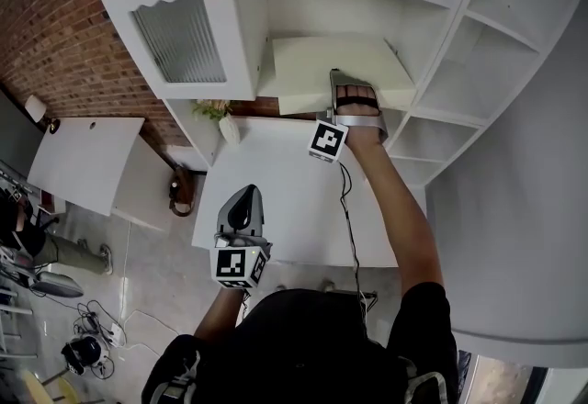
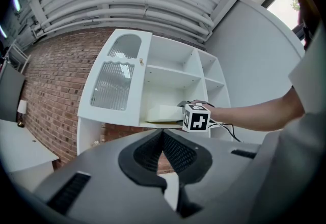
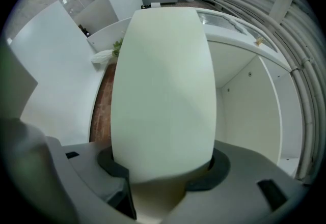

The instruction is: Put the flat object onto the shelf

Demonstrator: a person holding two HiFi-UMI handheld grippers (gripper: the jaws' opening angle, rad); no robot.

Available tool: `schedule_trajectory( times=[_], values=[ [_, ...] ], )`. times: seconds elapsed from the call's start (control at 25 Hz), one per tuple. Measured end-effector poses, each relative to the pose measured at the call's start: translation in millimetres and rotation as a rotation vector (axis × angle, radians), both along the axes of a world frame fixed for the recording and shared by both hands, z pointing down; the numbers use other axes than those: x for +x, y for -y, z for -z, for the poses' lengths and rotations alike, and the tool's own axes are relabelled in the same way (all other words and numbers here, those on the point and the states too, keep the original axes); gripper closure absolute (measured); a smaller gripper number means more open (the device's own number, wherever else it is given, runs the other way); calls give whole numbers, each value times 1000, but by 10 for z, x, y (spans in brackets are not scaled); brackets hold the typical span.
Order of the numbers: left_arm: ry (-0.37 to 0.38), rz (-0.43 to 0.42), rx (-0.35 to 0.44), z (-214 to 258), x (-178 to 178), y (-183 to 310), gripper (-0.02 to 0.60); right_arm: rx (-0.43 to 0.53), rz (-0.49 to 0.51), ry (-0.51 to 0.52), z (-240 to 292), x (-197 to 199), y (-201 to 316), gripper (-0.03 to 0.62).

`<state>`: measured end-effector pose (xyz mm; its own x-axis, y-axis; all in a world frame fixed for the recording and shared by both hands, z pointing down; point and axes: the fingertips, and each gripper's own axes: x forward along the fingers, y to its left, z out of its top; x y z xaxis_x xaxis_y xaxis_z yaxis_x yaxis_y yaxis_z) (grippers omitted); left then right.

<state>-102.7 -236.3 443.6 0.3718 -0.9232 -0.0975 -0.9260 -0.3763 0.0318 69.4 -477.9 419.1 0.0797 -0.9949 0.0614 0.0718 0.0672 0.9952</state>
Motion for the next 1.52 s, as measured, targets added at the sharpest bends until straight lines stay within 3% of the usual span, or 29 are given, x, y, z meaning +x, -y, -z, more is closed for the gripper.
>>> schedule_trajectory(
  times=[0.2,0.44,0.76,0.92,1.16,1.52],
  values=[
    [4,1,2,-1,4,1,572,-30,22,10,4,-20,103,307],
    [1,-1,-9,-39,24,4,572,-104,105,99,6,-109,70,283],
    [-2,-18,-21,-77,104,0,572,-262,244,212,-47,-359,-174,253],
    [0,-34,-9,-45,183,-4,572,-262,241,226,-65,-317,-195,250],
    [30,-72,83,297,400,158,572,-261,243,215,-71,-335,-273,250],
    [51,-123,98,595,708,704,572,-226,222,180,-102,-257,-292,250]
  ],
)
